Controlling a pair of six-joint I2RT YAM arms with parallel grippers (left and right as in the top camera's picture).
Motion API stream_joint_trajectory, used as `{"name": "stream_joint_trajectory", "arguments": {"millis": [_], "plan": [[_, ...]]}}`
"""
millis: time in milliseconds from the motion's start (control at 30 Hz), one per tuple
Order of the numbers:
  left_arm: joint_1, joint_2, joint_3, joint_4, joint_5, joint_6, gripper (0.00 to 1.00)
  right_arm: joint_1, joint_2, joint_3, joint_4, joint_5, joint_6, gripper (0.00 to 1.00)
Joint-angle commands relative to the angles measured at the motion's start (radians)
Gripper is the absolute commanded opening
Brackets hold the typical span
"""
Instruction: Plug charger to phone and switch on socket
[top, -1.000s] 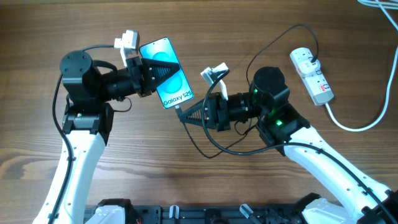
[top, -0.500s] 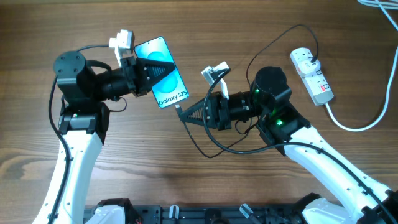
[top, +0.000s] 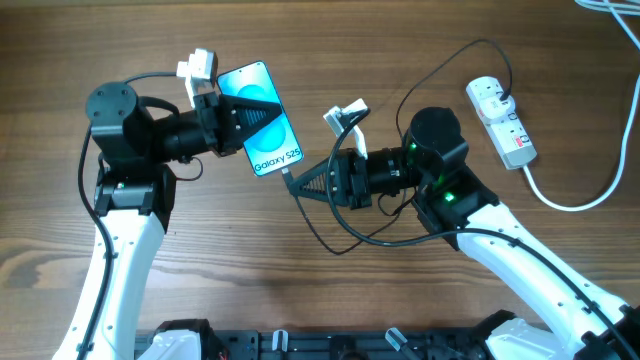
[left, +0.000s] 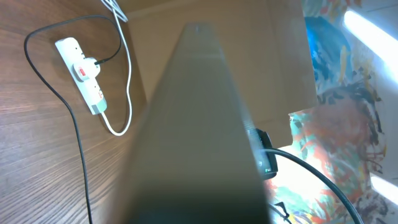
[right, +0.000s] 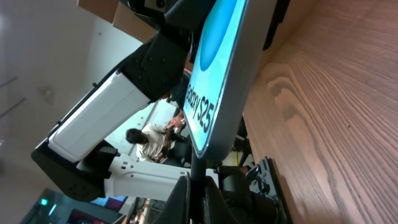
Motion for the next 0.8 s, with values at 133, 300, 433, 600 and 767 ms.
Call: {"name": "stream_joint_trajectory", "arguments": {"millis": [133, 300, 433, 600, 767], "plan": [[0.002, -0.019, 0.012, 0.008, 0.026, -0.002, 0.04, -0.004, -0.002, 0.013, 0.006, 0.013, 0.009, 0.04], [0.002, -0.019, 0.012, 0.008, 0.022, 0.005, 0.04, -0.004, -0.002, 0.013, 0.006, 0.014, 0.018, 0.04], [-0.002, -0.019, 0.012, 0.008, 0.003, 0.009, 0.04, -0.004, -0.002, 0.013, 0.006, 0.014, 0.023, 0.04], [-0.04, -0.019, 0.012, 0.008, -0.019, 0.035, 0.04, -0.004, -0.002, 0.013, 0.006, 0.013, 0.031, 0.04], [-0.041, -0.019, 0.012, 0.008, -0.018, 0.036, 0.04, -0.004, -0.002, 0.013, 0.01, 0.013, 0.034, 0.04]]}}
